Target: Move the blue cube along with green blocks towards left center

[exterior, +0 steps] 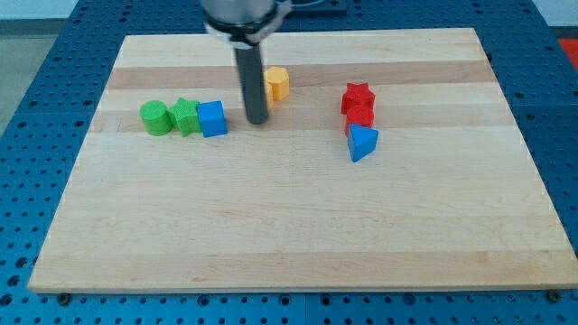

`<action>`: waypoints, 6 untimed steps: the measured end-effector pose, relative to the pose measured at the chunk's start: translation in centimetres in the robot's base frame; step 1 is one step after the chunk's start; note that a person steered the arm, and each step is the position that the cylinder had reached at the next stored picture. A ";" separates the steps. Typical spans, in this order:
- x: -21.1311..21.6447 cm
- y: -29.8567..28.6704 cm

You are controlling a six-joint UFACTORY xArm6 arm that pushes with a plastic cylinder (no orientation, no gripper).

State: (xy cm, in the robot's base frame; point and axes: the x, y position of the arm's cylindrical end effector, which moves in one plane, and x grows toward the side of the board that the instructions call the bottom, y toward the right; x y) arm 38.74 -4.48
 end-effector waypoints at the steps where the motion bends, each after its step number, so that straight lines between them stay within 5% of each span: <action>1: 0.8 0.1; 3: 1.6 -6.9; 6: 4.2 -9.7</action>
